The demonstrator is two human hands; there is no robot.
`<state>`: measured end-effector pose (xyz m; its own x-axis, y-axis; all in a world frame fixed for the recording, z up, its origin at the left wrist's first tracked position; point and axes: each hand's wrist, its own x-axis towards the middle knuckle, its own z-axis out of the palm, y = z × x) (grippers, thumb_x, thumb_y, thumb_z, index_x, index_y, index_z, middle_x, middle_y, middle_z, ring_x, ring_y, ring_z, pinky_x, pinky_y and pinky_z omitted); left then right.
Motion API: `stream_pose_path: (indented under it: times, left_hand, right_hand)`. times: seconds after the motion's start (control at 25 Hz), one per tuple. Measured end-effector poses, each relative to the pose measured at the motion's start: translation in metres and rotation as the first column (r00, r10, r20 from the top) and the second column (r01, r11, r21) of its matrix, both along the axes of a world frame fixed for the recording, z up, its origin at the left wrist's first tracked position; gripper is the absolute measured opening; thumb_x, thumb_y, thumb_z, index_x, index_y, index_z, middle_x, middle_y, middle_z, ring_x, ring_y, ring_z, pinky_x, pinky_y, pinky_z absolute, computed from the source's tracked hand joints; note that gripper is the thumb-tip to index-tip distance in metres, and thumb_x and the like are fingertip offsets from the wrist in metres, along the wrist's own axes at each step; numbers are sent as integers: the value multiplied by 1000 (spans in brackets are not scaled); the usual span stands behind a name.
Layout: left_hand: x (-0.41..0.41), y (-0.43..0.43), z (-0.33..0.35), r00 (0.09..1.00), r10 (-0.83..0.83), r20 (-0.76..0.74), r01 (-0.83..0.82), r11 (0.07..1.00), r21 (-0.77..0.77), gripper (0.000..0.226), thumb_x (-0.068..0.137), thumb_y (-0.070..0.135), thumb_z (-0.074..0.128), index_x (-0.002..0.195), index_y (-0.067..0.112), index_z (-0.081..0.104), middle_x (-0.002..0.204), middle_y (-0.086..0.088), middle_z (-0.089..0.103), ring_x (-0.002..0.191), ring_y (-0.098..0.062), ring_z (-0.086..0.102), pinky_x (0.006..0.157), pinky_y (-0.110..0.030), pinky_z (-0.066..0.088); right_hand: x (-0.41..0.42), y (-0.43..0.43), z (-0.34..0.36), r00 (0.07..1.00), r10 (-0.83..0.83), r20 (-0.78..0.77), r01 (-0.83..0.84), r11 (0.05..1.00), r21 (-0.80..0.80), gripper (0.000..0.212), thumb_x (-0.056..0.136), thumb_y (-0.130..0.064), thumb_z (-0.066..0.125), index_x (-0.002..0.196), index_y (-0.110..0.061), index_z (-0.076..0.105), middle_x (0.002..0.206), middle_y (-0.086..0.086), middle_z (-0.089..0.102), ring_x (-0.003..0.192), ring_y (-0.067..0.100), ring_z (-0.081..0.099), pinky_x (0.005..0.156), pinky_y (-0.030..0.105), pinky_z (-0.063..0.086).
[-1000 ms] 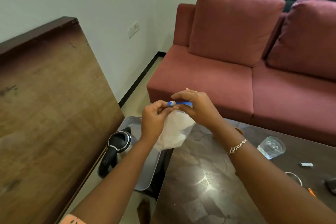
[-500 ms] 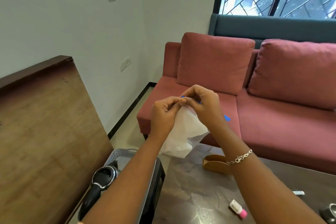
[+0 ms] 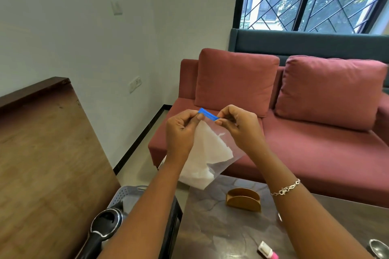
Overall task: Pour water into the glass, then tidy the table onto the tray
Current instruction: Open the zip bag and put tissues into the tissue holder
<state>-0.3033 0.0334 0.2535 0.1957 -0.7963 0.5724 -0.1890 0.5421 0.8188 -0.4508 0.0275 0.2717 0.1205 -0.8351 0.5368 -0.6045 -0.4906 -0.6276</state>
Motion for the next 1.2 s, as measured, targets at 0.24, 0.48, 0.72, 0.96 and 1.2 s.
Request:
stream_pose_path:
  times: [0.24,0.48,0.72,0.96,1.2]
  left_hand:
    - [19,-6,0,996,47,-81,-44,998,33,18,84,7,62,75,21,69,60,22,67,63,0,60,68,-16,50]
    - [30,4,-20,982,20,-188,2,993,118,28,85,5,60,70,26,69,61,14,69,63,-5,61,67,-23,52]
    - [33,20,-25,991,-63,116,30,962,273,27,82,20,66,107,22,56,106,-1,64,101,-13,58,89,-33,48]
    - [-9,27,-6,793,-186,580,84,977,198,9,81,18,67,89,15,71,86,0,71,78,-10,61,72,-17,49]
    - [-17,24,-14,867,-345,359,185,893,411,10,83,17,65,82,12,74,66,5,66,59,-4,57,59,-23,48]
  right_hand:
    - [-44,5,-13,991,-94,-92,93,996,-7,6,79,-7,68,77,-8,62,64,-20,51,56,2,47,55,12,35]
    - [-68,14,-31,987,-101,-124,107,993,41,6,81,-11,67,80,-9,61,75,-4,61,71,15,56,63,13,39]
    - [-71,18,-27,949,-163,-269,130,982,-135,11,80,-9,67,85,-1,61,73,9,67,64,26,56,59,29,38]
    - [-64,20,-25,898,-181,-400,93,969,-229,10,78,-7,68,84,-1,62,76,11,70,67,32,60,60,27,35]
    - [-62,25,-26,900,-140,-413,44,971,-234,8,79,-6,66,85,-1,62,79,13,70,68,34,60,60,37,47]
